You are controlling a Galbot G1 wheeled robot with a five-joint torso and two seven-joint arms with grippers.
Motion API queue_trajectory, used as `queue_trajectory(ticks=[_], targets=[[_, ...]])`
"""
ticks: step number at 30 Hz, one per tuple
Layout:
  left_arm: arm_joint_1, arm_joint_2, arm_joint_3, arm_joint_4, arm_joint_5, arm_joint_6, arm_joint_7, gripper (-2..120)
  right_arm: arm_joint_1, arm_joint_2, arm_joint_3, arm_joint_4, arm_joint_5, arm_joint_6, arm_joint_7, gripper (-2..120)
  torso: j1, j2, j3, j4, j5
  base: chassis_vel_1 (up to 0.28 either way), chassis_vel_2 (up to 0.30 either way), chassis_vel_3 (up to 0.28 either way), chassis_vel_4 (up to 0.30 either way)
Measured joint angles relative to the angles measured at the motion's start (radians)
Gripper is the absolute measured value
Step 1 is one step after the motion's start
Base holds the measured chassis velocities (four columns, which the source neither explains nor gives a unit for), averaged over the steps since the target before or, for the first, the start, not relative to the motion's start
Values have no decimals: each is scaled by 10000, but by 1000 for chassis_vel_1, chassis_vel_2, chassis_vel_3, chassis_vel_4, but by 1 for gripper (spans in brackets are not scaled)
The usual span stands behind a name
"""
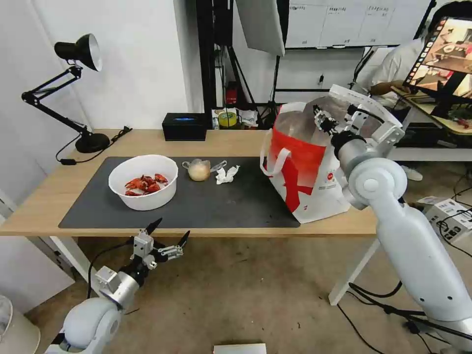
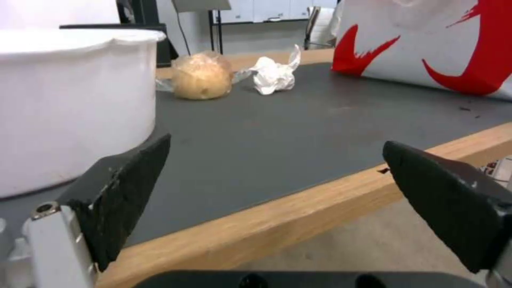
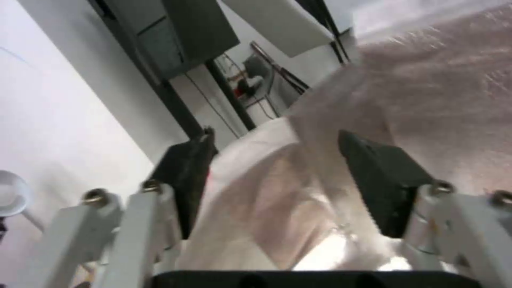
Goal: Pick up the trash from the table and place it into the takeout bag.
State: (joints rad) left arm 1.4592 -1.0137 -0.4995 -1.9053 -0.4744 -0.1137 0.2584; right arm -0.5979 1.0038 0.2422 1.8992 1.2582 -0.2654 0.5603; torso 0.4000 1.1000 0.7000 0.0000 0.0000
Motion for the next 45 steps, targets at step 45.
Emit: queue_trajectory(ticks=[45], targets=[[1415, -74, -2022, 946, 314, -1418, -999, 100, -8552, -465, -101, 2663, -8259, 3875, -3827, 100, -2, 1, -1, -1, -1, 0, 0, 0, 0]])
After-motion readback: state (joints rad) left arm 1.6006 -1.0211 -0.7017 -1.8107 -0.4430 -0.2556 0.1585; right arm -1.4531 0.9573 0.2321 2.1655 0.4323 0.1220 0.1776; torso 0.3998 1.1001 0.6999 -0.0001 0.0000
